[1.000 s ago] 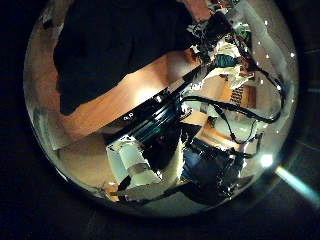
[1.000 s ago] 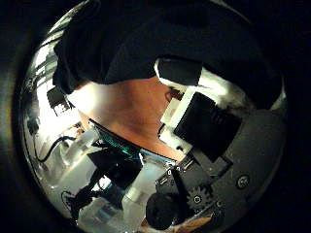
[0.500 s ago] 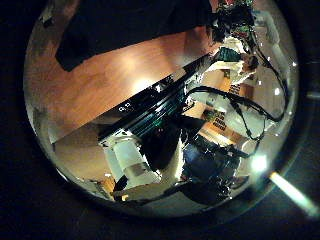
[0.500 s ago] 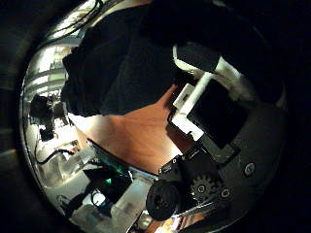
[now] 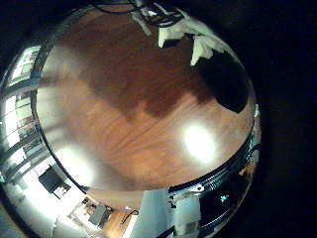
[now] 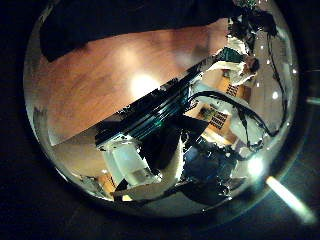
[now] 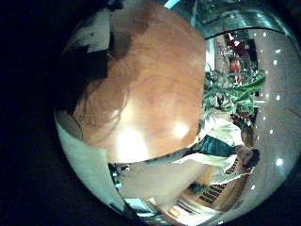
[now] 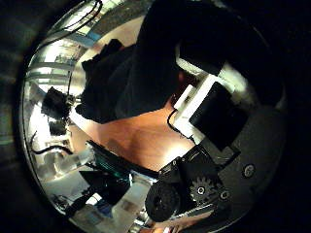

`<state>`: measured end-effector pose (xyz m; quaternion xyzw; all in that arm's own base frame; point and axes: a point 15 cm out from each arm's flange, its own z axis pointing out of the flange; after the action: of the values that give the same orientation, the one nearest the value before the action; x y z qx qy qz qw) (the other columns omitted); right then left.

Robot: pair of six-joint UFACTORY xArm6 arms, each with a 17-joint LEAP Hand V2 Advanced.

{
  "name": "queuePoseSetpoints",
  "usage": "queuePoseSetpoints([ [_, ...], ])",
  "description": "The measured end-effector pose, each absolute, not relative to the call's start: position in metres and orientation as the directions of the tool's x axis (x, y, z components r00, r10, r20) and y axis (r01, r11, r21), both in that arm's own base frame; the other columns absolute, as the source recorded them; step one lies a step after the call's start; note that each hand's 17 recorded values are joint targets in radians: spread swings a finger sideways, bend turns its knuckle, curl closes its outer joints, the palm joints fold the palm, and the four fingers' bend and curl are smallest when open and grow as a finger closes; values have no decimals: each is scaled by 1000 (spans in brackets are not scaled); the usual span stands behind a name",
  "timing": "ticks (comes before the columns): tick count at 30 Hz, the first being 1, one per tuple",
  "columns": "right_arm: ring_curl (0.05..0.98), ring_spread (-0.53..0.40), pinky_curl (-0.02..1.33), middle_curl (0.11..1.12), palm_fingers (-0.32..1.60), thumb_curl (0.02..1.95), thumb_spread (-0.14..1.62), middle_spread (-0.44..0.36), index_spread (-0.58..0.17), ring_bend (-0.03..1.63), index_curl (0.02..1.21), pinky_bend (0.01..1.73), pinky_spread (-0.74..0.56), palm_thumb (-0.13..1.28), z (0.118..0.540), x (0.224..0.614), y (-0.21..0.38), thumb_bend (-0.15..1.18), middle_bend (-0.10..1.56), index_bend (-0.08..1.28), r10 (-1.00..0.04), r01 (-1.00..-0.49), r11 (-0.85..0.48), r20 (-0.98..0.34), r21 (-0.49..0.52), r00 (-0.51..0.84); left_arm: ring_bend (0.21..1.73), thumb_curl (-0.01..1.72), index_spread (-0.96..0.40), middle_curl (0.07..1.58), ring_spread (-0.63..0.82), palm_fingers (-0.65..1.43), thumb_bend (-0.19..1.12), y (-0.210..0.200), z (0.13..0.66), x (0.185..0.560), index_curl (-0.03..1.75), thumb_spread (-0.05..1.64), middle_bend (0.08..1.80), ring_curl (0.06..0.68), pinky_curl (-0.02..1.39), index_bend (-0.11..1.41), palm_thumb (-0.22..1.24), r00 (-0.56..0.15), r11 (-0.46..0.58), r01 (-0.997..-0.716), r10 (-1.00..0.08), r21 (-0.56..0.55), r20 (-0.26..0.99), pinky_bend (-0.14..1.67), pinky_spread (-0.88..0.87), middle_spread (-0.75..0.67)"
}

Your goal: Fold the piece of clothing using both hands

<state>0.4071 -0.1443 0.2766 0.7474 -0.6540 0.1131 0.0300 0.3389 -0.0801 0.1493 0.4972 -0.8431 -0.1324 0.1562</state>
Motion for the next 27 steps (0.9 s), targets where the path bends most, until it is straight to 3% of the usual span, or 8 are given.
queuePoseSetpoints([
  [4,701,-207,869,823,1081,590,1223,-143,-294,1413,911,1285,-181,969,314,415,-109,-12,1295,1054,-965,-962,-198,208,-188,158,654,270,-24,312,316,128,-15,-57,151,343,368,1111,180,221,349,187,97,-422,448,-815,-894,368,153,363,392,234],
  [9,701,-204,886,817,1098,596,1212,-140,-287,1406,917,1264,-188,951,343,430,-39,-12,1299,1050,-937,-921,-326,203,-215,284,648,270,-38,307,287,179,-14,-33,172,341,394,1142,169,219,336,232,114,-384,426,-838,-904,341,186,328,383,208],
  [13,703,-203,898,813,1100,602,1206,-138,-284,1408,920,1253,-192,949,350,437,30,-11,1300,1045,-903,-880,-423,182,-218,389,664,270,-69,341,174,339,-7,-20,186,341,416,1194,263,217,309,252,146,-326,378,-876,-922,299,208,245,327,106],
  [18,705,-203,912,809,1101,608,1200,-137,-281,1406,924,1243,-196,949,328,451,120,-11,1301,1041,-838,-822,-544,160,-167,522,681,271,-97,392,75,390,-9,9,192,335,453,1238,315,235,308,278,168,-247,301,-912,-946,280,211,205,262,37],
  [24,707,-202,930,805,1103,611,1195,-135,-280,1404,929,1230,-201,939,276,459,194,-12,1302,1037,-791,-789,-610,122,-77,600,682,271,-116,434,10,384,-12,30,197,321,496,1265,324,244,316,288,191,-210,263,-927,-955,269,211,204,222,-6],
  [27,695,-200,915,792,1091,587,1204,-136,-285,1394,920,1203,-217,867,252,455,216,-32,1282,997,-767,-769,-639,111,-33,632,681,270,-121,448,4,384,-13,34,200,316,515,1271,326,247,319,296,193,-212,262,-929,-956,262,202,203,215,-15],
])
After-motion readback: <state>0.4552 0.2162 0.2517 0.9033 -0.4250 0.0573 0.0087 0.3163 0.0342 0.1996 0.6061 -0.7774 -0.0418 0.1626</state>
